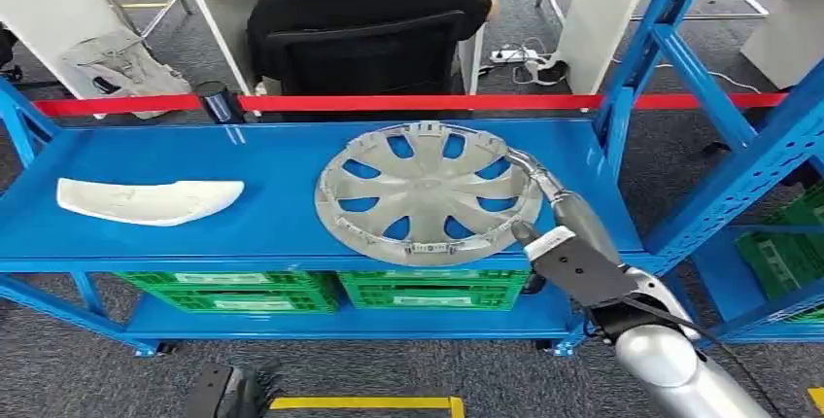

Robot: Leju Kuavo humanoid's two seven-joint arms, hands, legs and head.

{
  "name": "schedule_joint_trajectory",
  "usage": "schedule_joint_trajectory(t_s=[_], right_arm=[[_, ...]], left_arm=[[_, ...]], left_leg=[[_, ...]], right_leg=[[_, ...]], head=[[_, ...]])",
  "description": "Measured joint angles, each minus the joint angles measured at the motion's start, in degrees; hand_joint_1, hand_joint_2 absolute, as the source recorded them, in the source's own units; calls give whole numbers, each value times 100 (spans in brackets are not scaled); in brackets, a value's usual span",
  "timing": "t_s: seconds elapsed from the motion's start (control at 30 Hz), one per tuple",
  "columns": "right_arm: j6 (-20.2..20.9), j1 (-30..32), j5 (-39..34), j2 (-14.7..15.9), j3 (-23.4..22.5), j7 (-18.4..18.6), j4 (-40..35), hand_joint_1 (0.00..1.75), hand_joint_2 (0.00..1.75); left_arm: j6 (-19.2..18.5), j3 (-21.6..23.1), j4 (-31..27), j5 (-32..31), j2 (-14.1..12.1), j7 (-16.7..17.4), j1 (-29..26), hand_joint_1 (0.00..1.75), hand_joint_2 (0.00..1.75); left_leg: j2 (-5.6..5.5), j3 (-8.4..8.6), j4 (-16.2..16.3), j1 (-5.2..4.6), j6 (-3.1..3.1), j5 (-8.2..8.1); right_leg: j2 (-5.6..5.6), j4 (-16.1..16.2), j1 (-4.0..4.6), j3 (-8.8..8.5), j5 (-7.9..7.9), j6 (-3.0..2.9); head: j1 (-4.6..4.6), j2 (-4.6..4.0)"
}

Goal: Take the parts from the cabinet and place them on the table.

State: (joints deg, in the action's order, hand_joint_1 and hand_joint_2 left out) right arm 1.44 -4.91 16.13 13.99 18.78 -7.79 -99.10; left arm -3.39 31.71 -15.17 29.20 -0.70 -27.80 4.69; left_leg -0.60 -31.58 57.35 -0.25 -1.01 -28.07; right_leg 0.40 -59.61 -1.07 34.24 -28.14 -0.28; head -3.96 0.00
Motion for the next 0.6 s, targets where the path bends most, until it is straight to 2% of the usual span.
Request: schedule_joint_trajectory(t_s=[0.1,0.13,0.27,0.4,0.6], right_arm=[[108,-56,105,110,-46,252,2,0,0],[146,-90,140,153,-59,308,9,0,175],[214,-166,232,247,-116,416,50,0,175],[326,-361,511,373,-151,675,302,0,175],[492,-681,693,666,-190,772,757,0,175]], left_arm=[[-20,0,0,0,0,-2,-2,0,0],[-35,0,0,0,0,0,-2,0,0],[-52,0,0,-4,-2,0,-2,0,0],[-52,0,0,-2,-2,22,3,0,0],[-50,0,0,-50,-2,48,3,0,0]], left_leg=[[0,-2,5,-1,4,-2],[0,-2,7,-2,6,-2],[-1,-1,9,-12,16,-1],[0,0,12,-15,18,-2],[-1,0,18,-17,19,-2]], right_leg=[[0,11,-6,-8,8,13],[0,14,-7,-10,9,15],[-1,22,-10,-18,14,22],[0,23,-12,-18,16,26],[-1,23,-12,-21,17,27]], head=[[0,2],[0,0],[0,0],[0,2],[0,2]])
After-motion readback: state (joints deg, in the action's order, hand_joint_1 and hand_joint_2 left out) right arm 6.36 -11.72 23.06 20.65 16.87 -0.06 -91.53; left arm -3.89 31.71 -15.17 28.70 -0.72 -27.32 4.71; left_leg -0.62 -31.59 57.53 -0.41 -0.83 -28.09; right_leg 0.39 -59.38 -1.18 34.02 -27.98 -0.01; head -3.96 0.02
